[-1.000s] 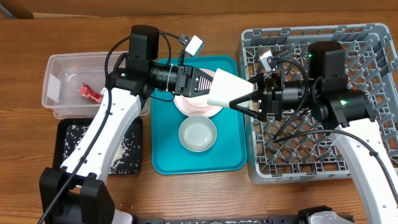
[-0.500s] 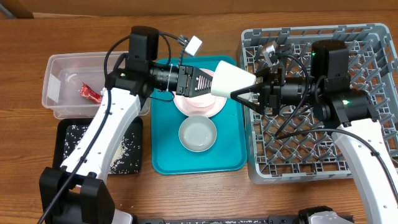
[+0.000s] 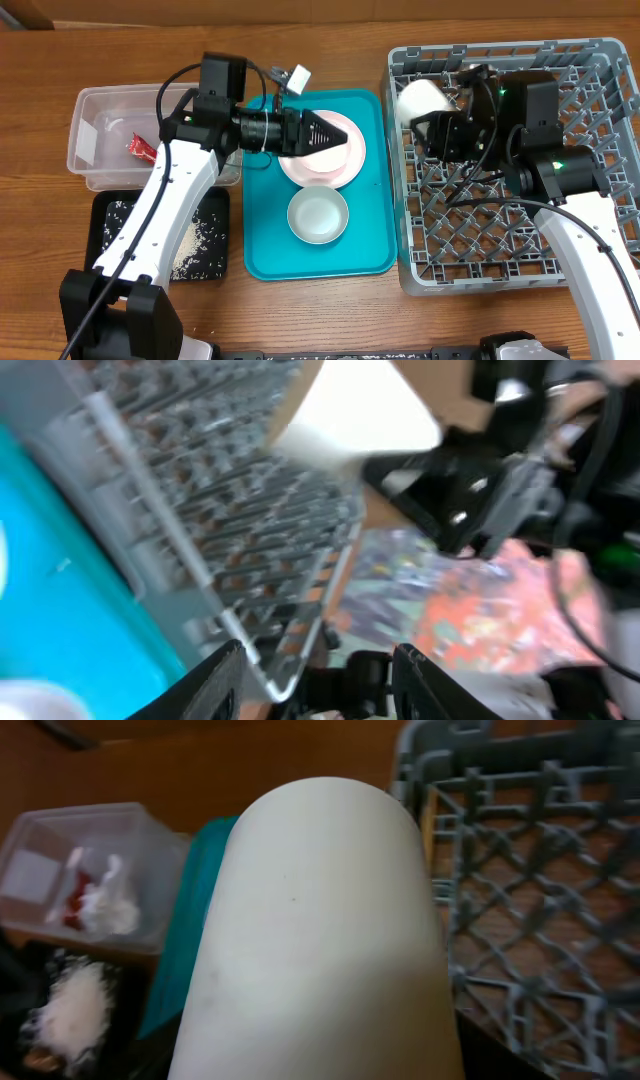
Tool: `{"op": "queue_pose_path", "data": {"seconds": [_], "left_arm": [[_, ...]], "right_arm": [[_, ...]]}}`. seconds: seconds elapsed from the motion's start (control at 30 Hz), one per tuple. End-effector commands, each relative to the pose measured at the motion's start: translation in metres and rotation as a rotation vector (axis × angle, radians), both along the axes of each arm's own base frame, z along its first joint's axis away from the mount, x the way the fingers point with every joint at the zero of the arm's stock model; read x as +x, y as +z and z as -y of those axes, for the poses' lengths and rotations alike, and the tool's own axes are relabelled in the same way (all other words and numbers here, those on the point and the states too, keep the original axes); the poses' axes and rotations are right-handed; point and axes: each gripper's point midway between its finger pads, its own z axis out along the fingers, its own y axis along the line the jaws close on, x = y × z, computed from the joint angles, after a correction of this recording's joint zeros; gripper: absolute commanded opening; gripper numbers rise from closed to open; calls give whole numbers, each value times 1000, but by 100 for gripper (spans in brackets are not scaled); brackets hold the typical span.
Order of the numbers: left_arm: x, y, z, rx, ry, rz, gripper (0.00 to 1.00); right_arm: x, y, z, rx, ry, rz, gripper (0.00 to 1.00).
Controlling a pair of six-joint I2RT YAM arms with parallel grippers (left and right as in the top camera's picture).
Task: Sort waste into correct bins and load items into the dishwasher
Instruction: 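Carry the cup with the right gripper into the gray rack, set upright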
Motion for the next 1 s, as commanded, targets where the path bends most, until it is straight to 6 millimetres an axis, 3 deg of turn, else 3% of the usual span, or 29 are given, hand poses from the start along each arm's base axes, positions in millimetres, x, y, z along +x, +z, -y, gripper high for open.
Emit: {"op": "queue_pose_path", "data": {"seconds": [0.0,0.1,0.3,0.53,0.97], "left_arm": [[11,-27,-10,161,77,32,48],[12,-42,-18,253,121,5,46],[15,-56,-29,344,167,-12,52],[11,-59,-30,353,165,-32,52],[10,-59,-30,356,164,-38,52]], "right_arm": [[14,-1,34,-127,-173,19,45],[14,-11,37,-147,-182,-14,45],[22,-39,36,-165,-175,-85,44],[36,-68,33,-179,-170,-140,44],[48,-89,32,-187,-166,-161,45]]}}
